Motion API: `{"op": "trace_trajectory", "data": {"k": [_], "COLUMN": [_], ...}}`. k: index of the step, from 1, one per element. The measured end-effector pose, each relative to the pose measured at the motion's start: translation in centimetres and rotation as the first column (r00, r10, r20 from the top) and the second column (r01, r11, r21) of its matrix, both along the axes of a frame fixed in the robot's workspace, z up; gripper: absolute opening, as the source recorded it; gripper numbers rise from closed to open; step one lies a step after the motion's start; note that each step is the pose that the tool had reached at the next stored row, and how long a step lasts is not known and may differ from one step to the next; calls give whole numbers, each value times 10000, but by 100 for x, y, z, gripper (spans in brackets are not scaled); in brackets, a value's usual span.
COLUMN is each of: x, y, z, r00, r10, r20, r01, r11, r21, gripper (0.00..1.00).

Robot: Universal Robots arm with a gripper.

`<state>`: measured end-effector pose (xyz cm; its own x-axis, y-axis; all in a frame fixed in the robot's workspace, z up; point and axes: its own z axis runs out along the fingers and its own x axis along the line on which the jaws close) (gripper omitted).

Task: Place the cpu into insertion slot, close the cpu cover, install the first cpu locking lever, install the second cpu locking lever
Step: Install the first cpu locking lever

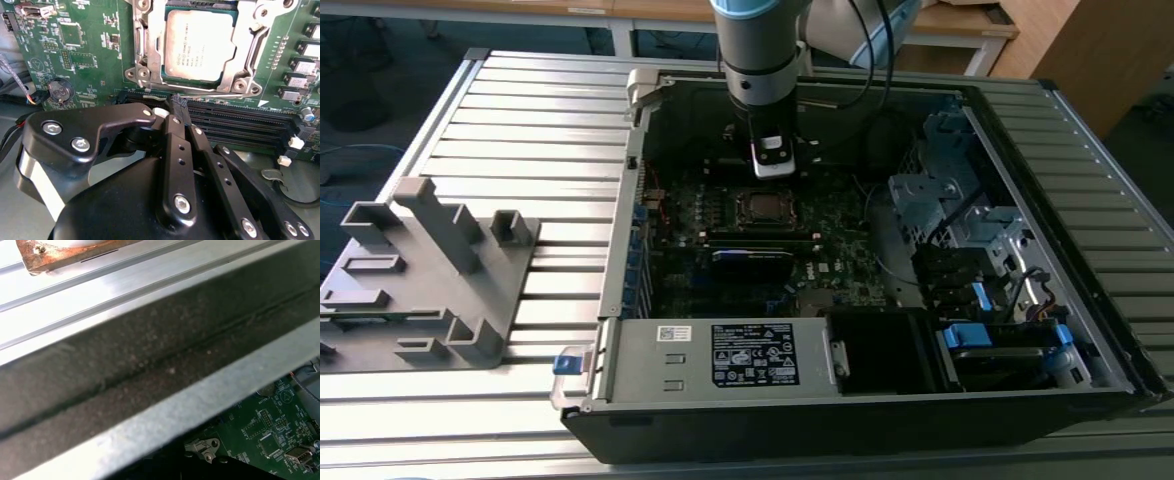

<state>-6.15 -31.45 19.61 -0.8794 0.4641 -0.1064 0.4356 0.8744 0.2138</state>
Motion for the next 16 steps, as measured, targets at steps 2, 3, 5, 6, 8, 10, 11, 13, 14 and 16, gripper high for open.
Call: {"op": "trace_trajectory", "data": {"k": [2,3,5,6,8,10,11,13,14,16], "x": [-1,-1,-1,-1,-1,-1,-1,-1,-1,0], "y": [-1,-1,-1,-1,-1,-1,-1,-1,-1,-4], "z": [1,1,1,1,-1,-5,-5,-7,-7,-8], "r00": [10000,10000,10000,10000,10000,10000,10000,10000,10000,10000], "r10": [0,0,-1,0,-1,-1,-1,0,-1,-2], "r20": [-1,-1,-2,-2,-3,-2,-2,-2,-1,0], "r01": [0,0,1,0,1,1,1,0,1,2], "r11": [10000,10000,10000,10000,10000,10000,10000,10000,10000,10000], "r21": [-21,-24,-28,-29,-31,-36,-38,-39,-38,-39], "gripper": [11,11,11,11,11,11,11,11,11,11]}}
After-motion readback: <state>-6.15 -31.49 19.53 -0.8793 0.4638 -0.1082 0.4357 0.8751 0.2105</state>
